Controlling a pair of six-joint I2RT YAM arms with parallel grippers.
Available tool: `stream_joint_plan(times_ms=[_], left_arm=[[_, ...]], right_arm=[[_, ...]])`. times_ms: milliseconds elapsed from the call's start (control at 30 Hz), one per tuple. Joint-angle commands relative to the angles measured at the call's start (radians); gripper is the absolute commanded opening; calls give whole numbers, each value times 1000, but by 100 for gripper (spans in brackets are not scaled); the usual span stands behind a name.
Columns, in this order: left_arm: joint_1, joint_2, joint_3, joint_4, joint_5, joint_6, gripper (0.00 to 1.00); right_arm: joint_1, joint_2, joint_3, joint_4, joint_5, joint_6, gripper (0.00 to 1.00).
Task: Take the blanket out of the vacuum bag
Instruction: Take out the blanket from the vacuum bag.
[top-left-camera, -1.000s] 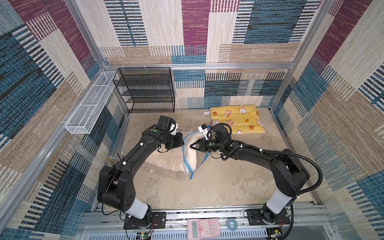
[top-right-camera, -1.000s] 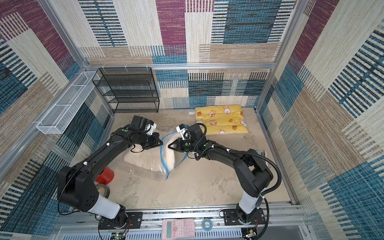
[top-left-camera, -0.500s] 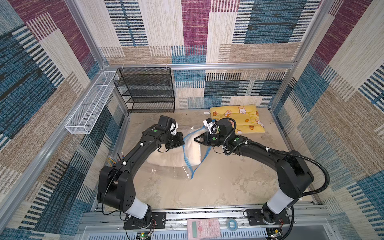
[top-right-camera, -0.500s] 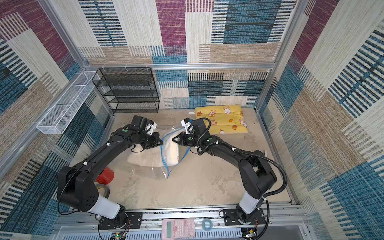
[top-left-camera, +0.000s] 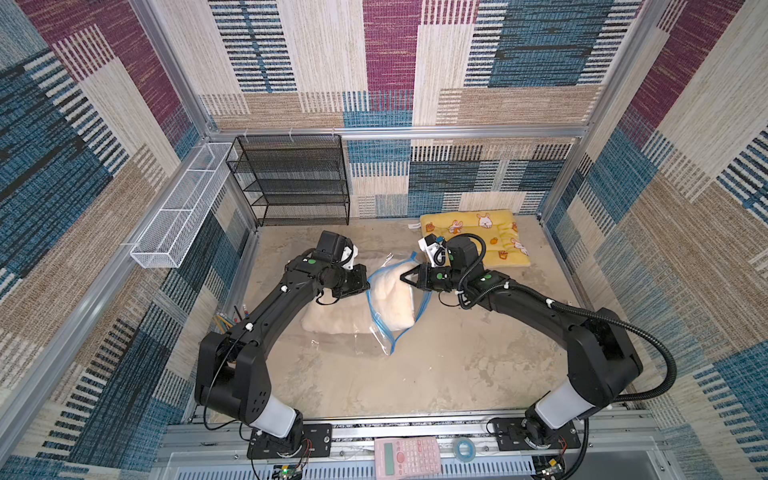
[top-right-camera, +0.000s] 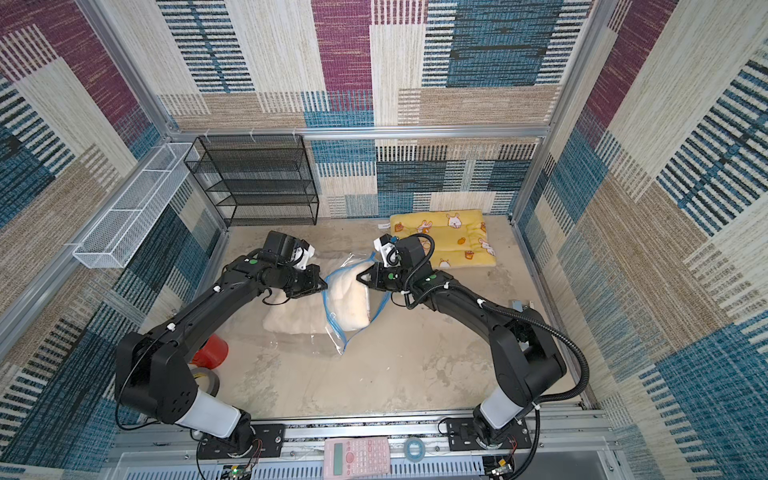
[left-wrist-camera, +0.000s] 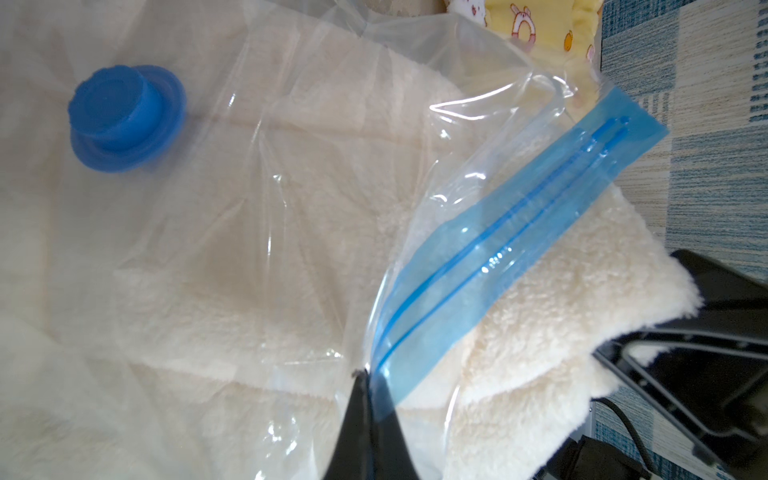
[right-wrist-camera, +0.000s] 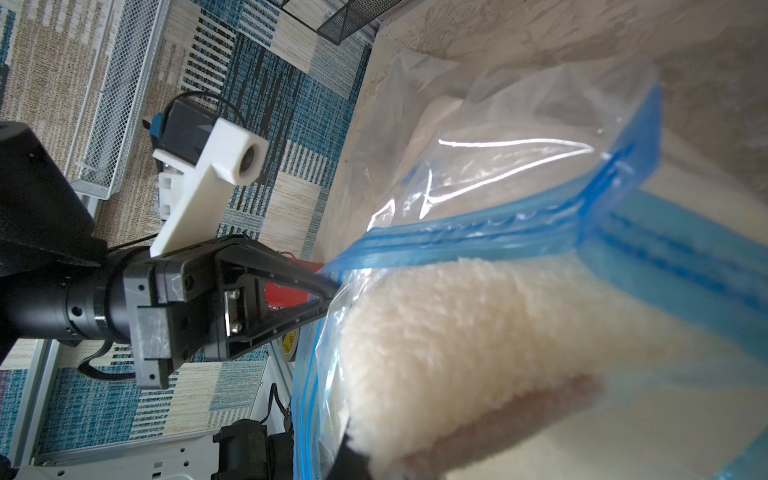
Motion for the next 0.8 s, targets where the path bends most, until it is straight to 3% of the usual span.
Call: stream_joint_plan(times_ms=[0, 167, 367, 767], left_arm=[[2, -1, 7, -18, -10, 20, 0], [2, 2, 8, -18, -7, 20, 0], [2, 1, 7, -19, -11, 20, 0], [2, 2, 7, -19, -11, 21, 0]], right_arm=[[-1, -26, -13, 39, -57, -8, 0], [19, -44, -21, 87, -141, 16, 0], [107, -25, 24, 55, -142, -4, 0], [94, -50, 81, -120, 88, -171, 0]])
